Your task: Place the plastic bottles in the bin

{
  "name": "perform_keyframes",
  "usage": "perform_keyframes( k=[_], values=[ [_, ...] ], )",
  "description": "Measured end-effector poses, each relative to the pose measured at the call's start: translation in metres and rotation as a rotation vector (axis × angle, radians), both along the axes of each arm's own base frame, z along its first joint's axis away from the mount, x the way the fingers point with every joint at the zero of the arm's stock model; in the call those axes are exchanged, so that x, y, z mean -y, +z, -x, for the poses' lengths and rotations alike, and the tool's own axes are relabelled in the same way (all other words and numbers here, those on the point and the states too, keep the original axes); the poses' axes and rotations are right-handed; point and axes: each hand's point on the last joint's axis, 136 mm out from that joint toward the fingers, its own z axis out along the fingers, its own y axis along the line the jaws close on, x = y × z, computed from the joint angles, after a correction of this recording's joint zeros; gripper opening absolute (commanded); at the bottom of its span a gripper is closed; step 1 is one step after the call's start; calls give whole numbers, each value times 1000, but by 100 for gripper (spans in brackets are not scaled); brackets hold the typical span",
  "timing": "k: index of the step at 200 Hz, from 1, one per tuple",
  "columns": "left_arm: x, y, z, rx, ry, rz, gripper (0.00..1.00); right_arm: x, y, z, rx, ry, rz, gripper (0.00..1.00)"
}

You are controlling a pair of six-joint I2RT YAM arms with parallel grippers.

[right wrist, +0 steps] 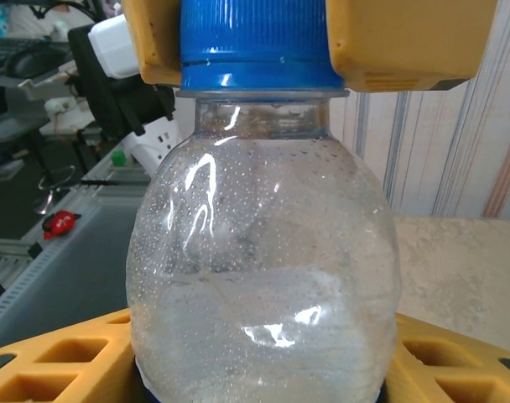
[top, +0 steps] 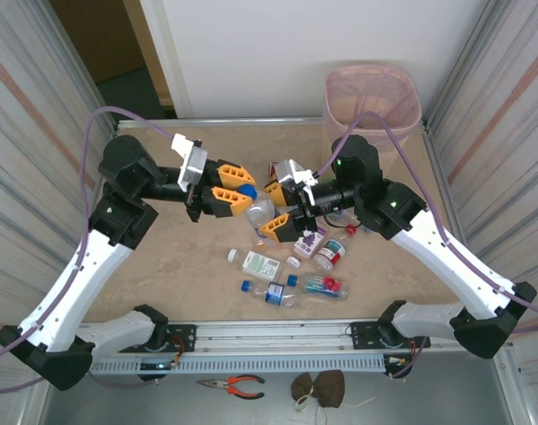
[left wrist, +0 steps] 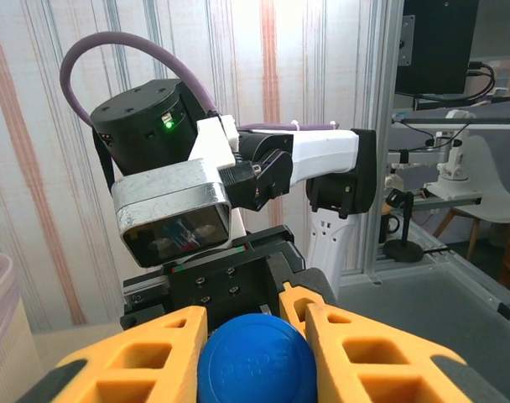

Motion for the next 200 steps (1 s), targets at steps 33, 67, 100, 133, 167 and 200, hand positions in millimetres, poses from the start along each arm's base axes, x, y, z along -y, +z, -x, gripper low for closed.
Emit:
perform_keyframes(
  k=[33,67,100,133,167,200],
  values=[
    [-4,3,-7,27,92,18,66,1,1,-3,-4,-20,12,54],
    [-14,2,-16,42,238,34,73,10,-2,-29,-7,-134,37,54],
    [-25,-3,-23,50,357,42,75,39,4,-81,-27,-354,44,55],
    [-28,-8,-33,39,415,35,75,85,28,-137,-45,-614,12,53],
    [-28,-14,-39,27,440,26,75,143,46,-208,-110,-895,-21,51],
    [-27,-22,-44,10,451,13,75,192,42,-276,-212,-1093,-18,50]
  ],
)
